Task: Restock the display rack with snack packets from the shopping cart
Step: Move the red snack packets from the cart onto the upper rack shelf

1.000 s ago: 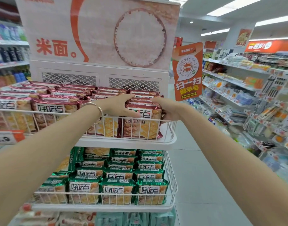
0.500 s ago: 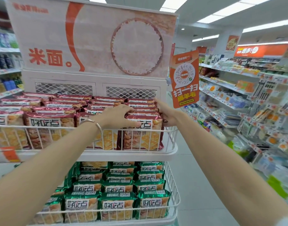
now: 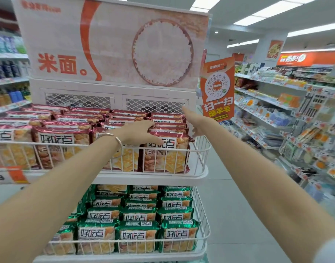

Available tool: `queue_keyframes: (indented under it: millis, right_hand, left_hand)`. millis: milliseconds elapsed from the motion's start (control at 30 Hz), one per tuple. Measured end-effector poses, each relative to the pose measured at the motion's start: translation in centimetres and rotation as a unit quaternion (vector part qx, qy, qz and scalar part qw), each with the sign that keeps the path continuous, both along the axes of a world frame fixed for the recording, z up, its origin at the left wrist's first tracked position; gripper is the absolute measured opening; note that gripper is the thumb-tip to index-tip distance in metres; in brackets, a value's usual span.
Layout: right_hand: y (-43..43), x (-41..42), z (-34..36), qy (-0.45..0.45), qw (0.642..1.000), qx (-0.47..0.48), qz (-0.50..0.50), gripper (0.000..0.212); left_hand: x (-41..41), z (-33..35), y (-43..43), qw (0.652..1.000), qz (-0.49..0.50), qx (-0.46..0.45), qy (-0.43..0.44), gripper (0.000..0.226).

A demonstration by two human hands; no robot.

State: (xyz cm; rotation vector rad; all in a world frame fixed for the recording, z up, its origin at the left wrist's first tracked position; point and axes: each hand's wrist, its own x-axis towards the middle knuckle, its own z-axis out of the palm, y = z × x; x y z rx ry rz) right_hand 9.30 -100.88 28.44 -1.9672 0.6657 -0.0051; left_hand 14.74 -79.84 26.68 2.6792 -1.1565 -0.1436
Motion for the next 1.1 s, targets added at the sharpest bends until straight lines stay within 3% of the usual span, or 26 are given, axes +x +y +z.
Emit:
queue_keyframes:
  millis: [67,133,267,333,467,667,733,800,867,1000,1100]
  right_hand:
    - [-1.1,2.7,-1.4,-0.035,0.994,0.096,-0.024,0.090]
    - [-2.0,4.2,-2.8,-0.077,0.983,0.166,-0.030,0.075]
    - [-1.3,2.7,-2.4,-0.058,0.983,0.171,0.013,0.074]
    - [-1.4,2.4,-1.9,-0.025,0.988,0.145,0.041,0.075]
    - [0.1,0.8,-2.2,0.088,0.994,-0.051,0.040,0.078]
    - [2.8,-0.5,-3.8,-0.013,0.993,-0.106,0.043,0.044]
    - [3.8,-2.0,-3.5,-0.024,0.967,-0.254,0.007,0.049]
    - [5.5,-3.2,-3.3,-0.079,0.891,-0.442,-0.063,0.062]
    - [8.1,-3.7,-3.6,-0.143,0.826,-0.542,-0.055,0.062]
    - [15.2,-3.1,-5.8,-0.200,0.785,-0.580,0.083,0.062]
    - [22.5,-3.0,-9.1,-0.290,0.738,-0.581,0.183,0.053]
  left_hand:
    - [-0.2,-0.2,0.1,1.000,0.000,-0.005,-0.009,0.093]
    - [-0.2,-0.5,0.0,1.000,0.002,-0.011,-0.017,0.093]
    - [-0.3,-0.7,0.1,1.000,-0.004,-0.024,-0.020,0.091]
    - [-0.5,-0.5,0.4,0.999,-0.014,-0.011,-0.032,0.087]
    - [-0.3,-0.6,0.8,0.986,0.010,0.085,-0.143,0.084]
    - [-0.1,-0.2,1.2,0.997,0.003,0.070,-0.042,0.089]
    - [-0.3,0.0,1.5,0.995,0.004,0.077,-0.066,0.097]
    - [-0.8,-0.3,2.8,0.989,0.009,0.054,-0.138,0.098]
    - [-1.4,-1.1,5.7,0.978,0.020,-0.029,-0.206,0.087]
    - [-2.4,-4.9,16.1,0.916,0.094,-0.233,-0.312,0.031]
    - [-4.3,-9.1,24.7,0.916,0.212,-0.184,-0.287,0.026]
